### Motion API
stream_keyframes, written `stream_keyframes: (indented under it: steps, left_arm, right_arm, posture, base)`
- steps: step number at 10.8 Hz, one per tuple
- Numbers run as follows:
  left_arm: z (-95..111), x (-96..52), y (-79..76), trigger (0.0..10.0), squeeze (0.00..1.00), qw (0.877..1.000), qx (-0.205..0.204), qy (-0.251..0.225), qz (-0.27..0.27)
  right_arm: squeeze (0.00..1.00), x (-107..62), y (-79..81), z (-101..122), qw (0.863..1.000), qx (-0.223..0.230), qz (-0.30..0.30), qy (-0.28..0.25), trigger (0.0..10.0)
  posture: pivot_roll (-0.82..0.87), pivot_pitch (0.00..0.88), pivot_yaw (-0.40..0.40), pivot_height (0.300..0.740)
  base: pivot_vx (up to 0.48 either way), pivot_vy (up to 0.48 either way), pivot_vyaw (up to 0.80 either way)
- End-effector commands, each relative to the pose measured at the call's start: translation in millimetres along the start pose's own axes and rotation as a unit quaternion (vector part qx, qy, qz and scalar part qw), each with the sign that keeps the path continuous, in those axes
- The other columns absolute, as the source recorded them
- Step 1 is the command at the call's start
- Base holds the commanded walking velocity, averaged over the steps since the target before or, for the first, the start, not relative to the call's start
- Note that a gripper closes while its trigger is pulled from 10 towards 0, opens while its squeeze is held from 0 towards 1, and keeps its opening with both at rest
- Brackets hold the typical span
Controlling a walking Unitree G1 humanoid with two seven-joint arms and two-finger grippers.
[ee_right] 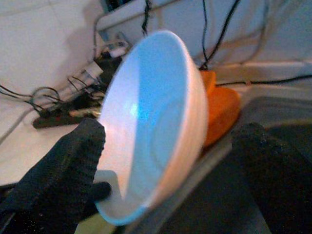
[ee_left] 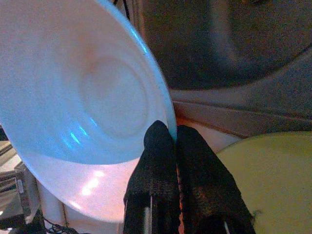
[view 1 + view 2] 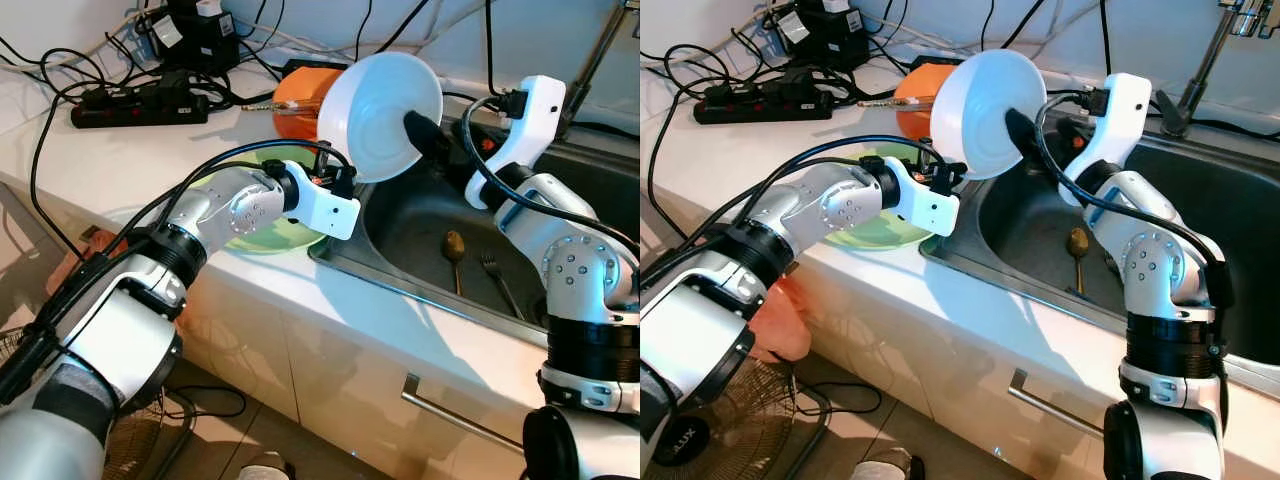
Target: Kitchen organization
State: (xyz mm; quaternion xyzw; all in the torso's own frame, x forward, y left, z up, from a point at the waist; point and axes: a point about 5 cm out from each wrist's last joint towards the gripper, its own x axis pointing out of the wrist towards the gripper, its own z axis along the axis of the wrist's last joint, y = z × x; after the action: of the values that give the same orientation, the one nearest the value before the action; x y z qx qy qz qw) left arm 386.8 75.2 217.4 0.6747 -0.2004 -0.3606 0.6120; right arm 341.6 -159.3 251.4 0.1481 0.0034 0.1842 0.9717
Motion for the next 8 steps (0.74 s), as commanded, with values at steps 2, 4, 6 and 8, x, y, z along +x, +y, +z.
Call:
stream_keyframes:
  steps: [2, 4, 6, 8]
  left_arm:
    - [5, 0.8, 17.3, 0.0, 0.0, 0.999, 0.023, -0.018, 0.036]
    - [11, 1.3, 21.0, 0.0, 0.0, 0.997, 0.026, -0.036, 0.068]
    - [19, 1.1, 17.0, 0.0, 0.0, 0.994, 0.029, -0.062, 0.086]
    - [22, 0.5, 12.7, 0.0, 0.0, 0.993, 0.029, -0.07, 0.088]
  right_arm:
    - [0.0, 5.1, -1.2, -5, 0.999, -0.019, -0.022, 0.025, 10.0]
    - [0.0, 8.5, -1.0, -8, 0.999, -0.021, -0.03, 0.031, 9.6]
    - [0.0, 14.6, -2.3, -8, 0.998, -0.016, -0.044, 0.03, 0.0]
    - [0.0, 17.1, -4.7, -6, 0.998, -0.013, -0.056, 0.023, 0.0]
  posture:
    - [0.29, 0.029, 0.012, 0.74]
    - [0.3, 0.034, 0.009, 0.74]
    - [0.3, 0.04, 0.002, 0.74]
    - [0.31, 0.043, 0.0, 0.74]
  base:
    - [0.0, 0.0, 0.0]
    - [0.0, 0.0, 0.0]
    - [0.0, 0.0, 0.0]
    - [0.0, 0.0, 0.0]
